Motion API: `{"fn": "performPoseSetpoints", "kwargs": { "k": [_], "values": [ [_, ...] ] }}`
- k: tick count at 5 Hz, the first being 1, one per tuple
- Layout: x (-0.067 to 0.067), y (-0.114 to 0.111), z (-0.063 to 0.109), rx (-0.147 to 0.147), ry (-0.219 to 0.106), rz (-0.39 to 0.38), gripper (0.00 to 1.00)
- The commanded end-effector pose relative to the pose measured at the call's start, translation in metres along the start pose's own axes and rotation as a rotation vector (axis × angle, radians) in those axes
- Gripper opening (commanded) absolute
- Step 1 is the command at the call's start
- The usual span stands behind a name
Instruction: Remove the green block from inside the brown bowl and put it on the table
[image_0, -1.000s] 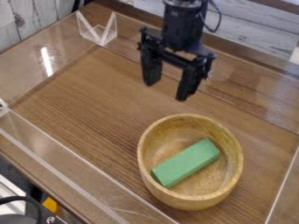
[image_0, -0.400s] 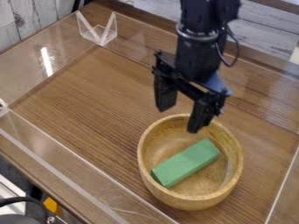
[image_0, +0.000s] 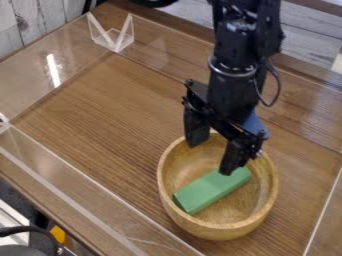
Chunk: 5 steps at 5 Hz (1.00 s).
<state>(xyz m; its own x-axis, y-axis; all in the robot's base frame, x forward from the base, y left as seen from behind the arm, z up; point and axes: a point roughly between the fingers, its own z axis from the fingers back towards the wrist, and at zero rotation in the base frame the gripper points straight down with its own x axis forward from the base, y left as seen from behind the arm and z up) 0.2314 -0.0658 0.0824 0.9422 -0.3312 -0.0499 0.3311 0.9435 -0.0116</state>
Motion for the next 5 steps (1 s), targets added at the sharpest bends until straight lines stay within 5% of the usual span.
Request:
{"fn": "performPoseSetpoints", "kwargs": {
  "k": [1,5],
  "values": [
    [0.003,-0.002,0.008,0.015,-0.081,-0.008,1.0],
    [0.011,0.0,-0.013,0.014,-0.143,-0.054,1.0]
  ]
}}
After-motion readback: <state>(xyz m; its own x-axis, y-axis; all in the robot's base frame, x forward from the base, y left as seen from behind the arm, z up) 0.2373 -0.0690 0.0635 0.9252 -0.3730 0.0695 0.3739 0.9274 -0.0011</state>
